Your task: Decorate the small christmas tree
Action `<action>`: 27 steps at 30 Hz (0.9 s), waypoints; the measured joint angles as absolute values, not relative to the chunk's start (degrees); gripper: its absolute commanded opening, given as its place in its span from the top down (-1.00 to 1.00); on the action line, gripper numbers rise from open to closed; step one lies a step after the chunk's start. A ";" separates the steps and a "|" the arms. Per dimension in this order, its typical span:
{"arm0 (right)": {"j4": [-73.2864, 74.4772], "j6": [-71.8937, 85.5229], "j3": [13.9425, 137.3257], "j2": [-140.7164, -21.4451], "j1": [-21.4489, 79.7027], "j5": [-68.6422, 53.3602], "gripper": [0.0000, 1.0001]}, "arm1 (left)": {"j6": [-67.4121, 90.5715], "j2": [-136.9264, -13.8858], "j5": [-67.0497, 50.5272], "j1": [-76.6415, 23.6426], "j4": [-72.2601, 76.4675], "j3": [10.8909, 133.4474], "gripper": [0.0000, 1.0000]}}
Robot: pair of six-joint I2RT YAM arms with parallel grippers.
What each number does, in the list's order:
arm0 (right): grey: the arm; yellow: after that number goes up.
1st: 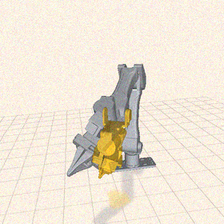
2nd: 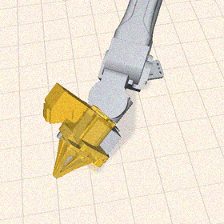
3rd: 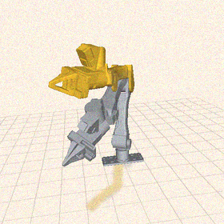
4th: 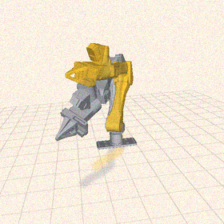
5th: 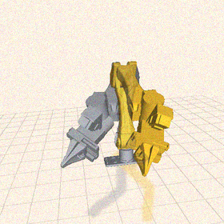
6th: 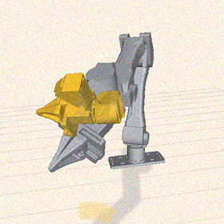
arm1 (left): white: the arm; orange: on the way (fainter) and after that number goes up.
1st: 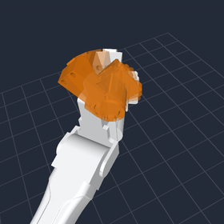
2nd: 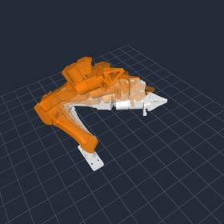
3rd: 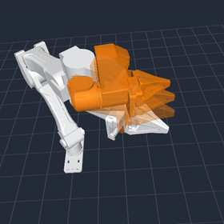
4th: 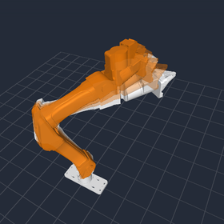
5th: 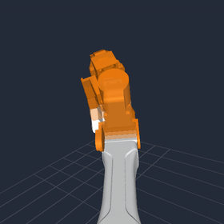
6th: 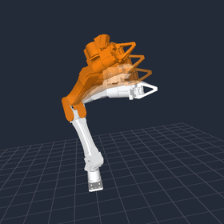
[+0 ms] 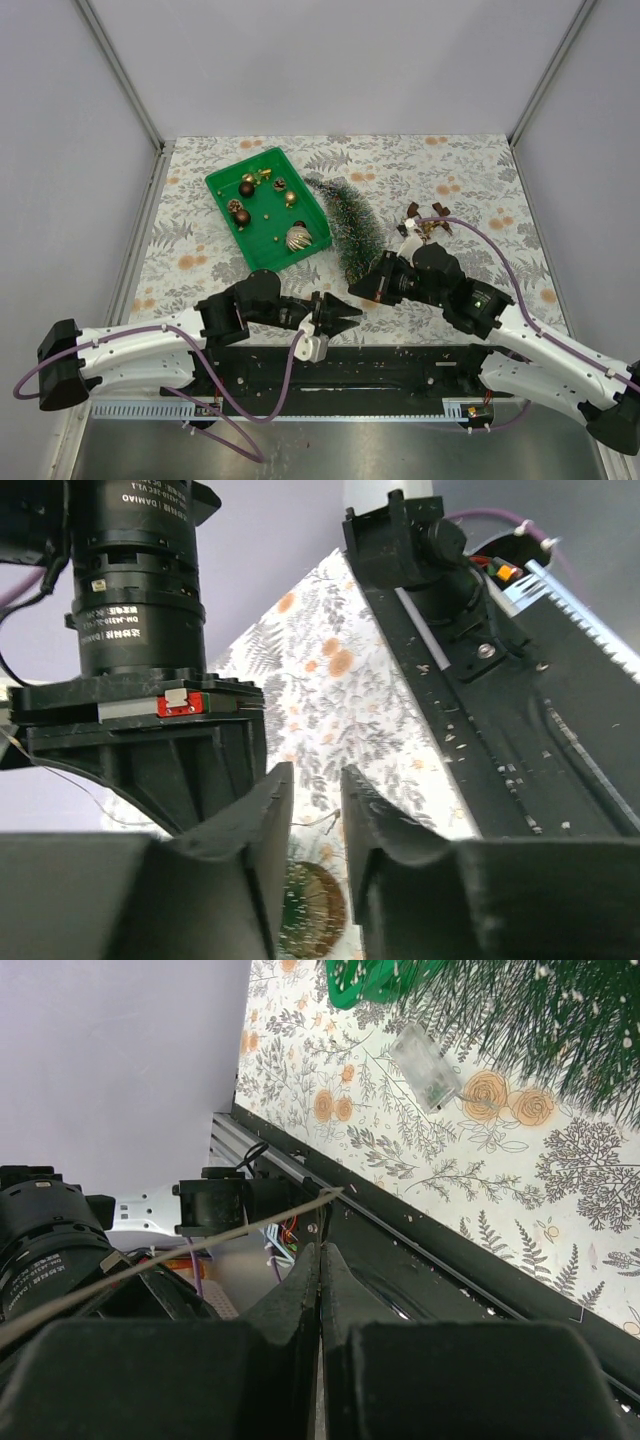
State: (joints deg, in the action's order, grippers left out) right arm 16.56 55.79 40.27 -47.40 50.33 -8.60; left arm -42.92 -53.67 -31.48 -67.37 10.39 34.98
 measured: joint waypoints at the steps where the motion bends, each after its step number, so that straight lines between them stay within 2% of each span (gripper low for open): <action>1: 16.56 55.79 40.27 -47.22 50.33 -8.58 1.00 | -43.64 -54.00 -31.22 -67.46 10.98 34.98 0.67; 6: 16.60 55.79 40.23 -46.37 50.33 -8.51 1.00 | -45.23 -54.57 -30.85 -67.72 11.68 34.98 1.00; 12: 16.62 55.79 40.14 -45.45 50.33 -8.51 0.99 | -45.67 -54.61 -30.83 -67.83 11.66 34.98 1.00; 19: 20.29 55.51 40.14 -44.12 50.35 -8.10 0.51 | -44.36 -54.57 -30.83 -67.88 7.84 34.98 1.00; 24: 25.89 55.48 39.22 -38.83 50.39 -6.59 0.18 | -41.15 -53.47 -30.92 -67.55 2.42 34.98 1.00; 27: 29.21 55.55 38.28 -36.12 50.39 -6.46 0.07 | -38.74 -52.05 -31.18 -66.30 -0.84 34.98 1.00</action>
State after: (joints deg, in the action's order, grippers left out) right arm 29.21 55.55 38.28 -36.12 50.39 -6.46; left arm -38.74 -52.05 -31.18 -66.30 -0.84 34.98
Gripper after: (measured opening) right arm 0.409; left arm 0.017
